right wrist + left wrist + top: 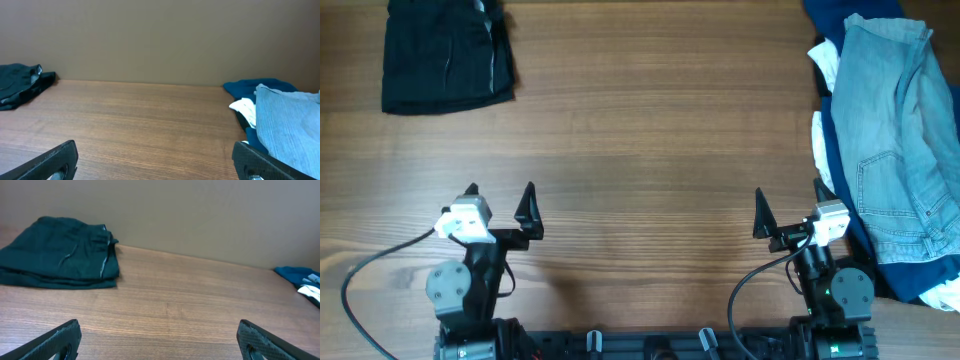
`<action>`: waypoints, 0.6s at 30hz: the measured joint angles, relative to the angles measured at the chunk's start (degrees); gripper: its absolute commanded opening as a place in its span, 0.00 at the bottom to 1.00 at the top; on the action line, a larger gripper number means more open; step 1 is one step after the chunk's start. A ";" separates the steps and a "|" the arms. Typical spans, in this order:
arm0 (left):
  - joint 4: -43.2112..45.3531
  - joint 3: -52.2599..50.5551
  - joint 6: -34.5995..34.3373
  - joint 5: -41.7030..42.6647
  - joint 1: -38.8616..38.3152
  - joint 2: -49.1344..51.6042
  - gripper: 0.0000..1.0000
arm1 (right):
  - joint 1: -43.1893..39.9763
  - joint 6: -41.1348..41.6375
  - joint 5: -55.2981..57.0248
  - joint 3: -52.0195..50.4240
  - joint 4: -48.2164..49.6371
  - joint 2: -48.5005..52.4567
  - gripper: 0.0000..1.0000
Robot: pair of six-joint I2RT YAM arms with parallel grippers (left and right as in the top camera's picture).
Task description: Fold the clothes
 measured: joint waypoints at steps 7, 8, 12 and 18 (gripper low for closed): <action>2.91 -4.37 -0.02 -0.02 0.00 -8.61 1.00 | 0.00 0.00 0.02 0.00 -0.02 0.00 1.00; 3.48 -4.44 -0.02 -0.02 0.00 -8.68 1.00 | 0.00 0.00 0.00 0.00 0.00 0.00 1.00; 5.68 -5.51 -0.04 -0.07 0.00 -8.76 1.00 | 0.00 0.00 0.00 0.00 -0.02 0.00 1.00; 0.96 -6.58 -0.04 -0.46 0.00 -8.79 1.00 | 0.00 0.00 0.02 0.00 -0.02 0.00 1.00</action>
